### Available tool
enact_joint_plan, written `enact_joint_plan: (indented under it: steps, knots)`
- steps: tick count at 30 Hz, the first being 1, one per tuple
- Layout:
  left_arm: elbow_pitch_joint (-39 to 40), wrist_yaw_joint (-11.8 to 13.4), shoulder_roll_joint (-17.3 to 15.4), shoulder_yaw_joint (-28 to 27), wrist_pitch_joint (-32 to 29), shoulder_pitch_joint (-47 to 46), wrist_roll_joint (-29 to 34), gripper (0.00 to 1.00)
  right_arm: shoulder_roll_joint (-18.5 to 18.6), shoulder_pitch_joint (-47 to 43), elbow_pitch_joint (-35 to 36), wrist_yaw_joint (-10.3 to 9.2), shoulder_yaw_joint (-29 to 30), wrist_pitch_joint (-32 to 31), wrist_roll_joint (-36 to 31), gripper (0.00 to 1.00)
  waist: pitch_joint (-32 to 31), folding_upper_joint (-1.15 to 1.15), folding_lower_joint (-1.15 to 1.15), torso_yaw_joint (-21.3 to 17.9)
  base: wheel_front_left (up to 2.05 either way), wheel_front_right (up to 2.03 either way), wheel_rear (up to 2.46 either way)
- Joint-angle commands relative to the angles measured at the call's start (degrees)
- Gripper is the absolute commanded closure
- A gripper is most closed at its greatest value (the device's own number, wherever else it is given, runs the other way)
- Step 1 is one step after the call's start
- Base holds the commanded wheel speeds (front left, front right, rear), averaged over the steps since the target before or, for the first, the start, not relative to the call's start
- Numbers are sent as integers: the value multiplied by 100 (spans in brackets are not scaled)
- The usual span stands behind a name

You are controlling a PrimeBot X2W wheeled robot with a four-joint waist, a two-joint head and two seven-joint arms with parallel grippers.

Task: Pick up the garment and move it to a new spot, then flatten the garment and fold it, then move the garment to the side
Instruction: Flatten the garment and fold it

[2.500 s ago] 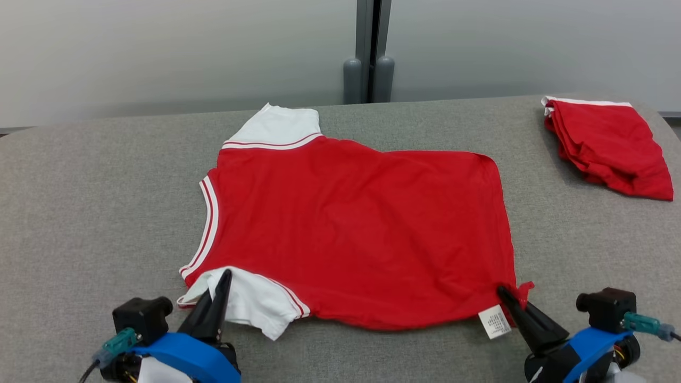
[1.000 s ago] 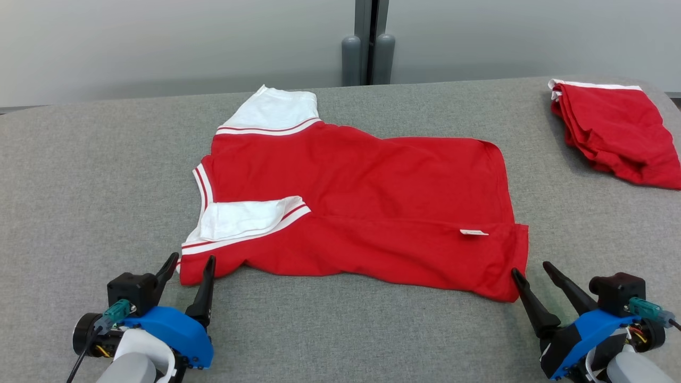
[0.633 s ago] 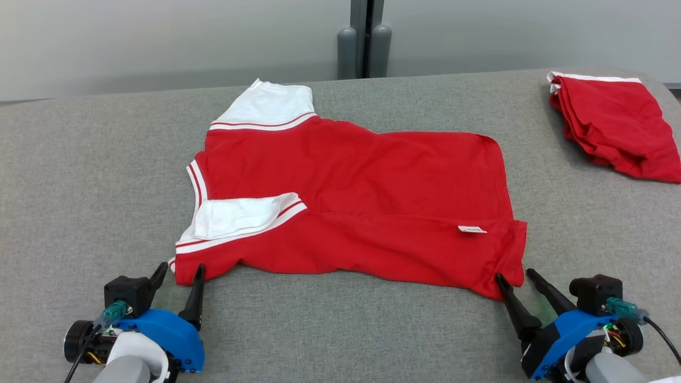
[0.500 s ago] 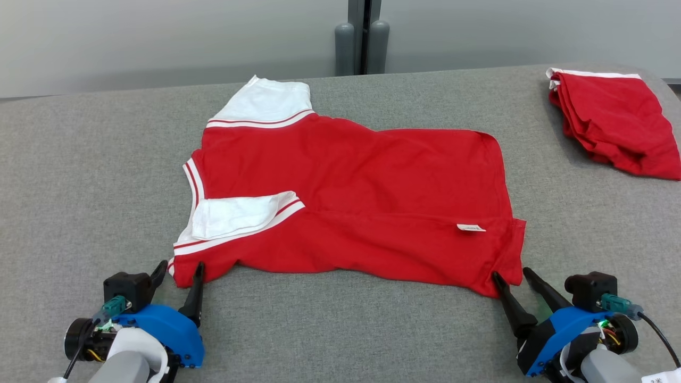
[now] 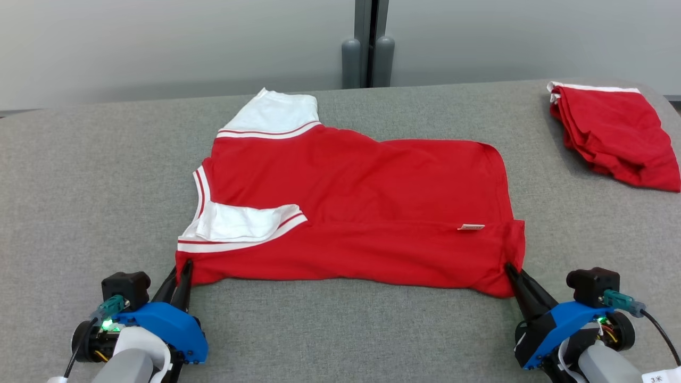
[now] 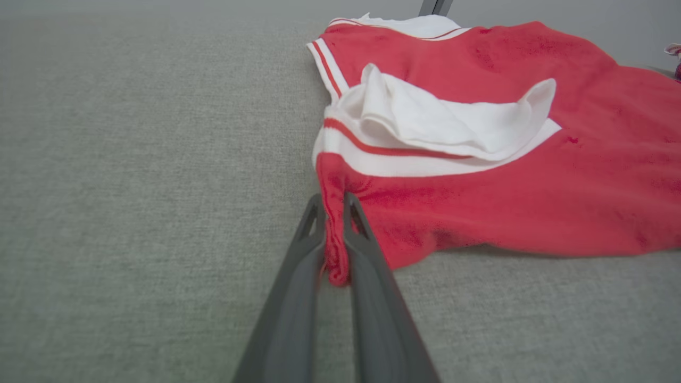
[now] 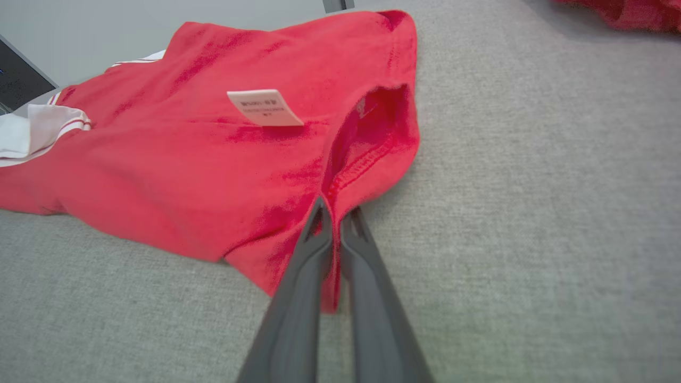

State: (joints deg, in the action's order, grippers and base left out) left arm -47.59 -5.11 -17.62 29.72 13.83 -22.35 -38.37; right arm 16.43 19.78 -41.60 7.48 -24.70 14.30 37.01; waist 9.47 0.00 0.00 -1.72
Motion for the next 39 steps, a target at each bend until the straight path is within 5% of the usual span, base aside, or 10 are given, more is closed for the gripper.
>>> enact_joint_plan:
  steps: [1, 9, 19, 25, 26, 27, 28, 39]
  knots:
    - [15, -35, -14, -57, 55, 59, -47, 100, 78, -77, 47, 3, 29, 47, 24, 100, -80, 0, 0, -5, 0, 0, 0]
    - [847, 136, -15, -311, 135, 843, -110, 100, 434, -822, 744, 2, 131, 83, 182, 100, -590, 0, 0, 107, 0, 0, 0]
    - [2499, 841, -189, -457, 35, 2455, -136, 100, 700, -2183, 1813, 2, 571, -230, 201, 100, -917, 0, 0, 364, 0, 0, 0]
    - [3102, 1167, -255, -369, -185, 3020, -124, 100, 503, -2776, 2311, 2, 828, -638, 35, 100, -993, 0, 0, 426, 0, 0, 0]
    - [3147, 1197, -239, -366, -186, 3037, -123, 65, 474, -2819, 2344, 2, 873, -682, -38, 83, -998, 0, 0, 430, 0, 0, 0]
    - [3164, 1223, -216, -371, -175, 3052, -132, 0, 427, -2848, 2368, 3, 908, -716, -103, 51, -1003, 0, 0, 432, 0, 0, 0]
    - [3163, 1241, -215, -357, -163, 3049, -98, 0, 361, -2870, 2382, 3, 944, -752, -147, 0, -1007, 0, 0, 428, 0, 0, 0]
    - [3434, 1330, -170, -645, 139, 2625, 616, 0, 88, -2593, 2696, 3, 1578, -366, -853, 0, -1049, 0, 0, 295, 0, 0, 0]
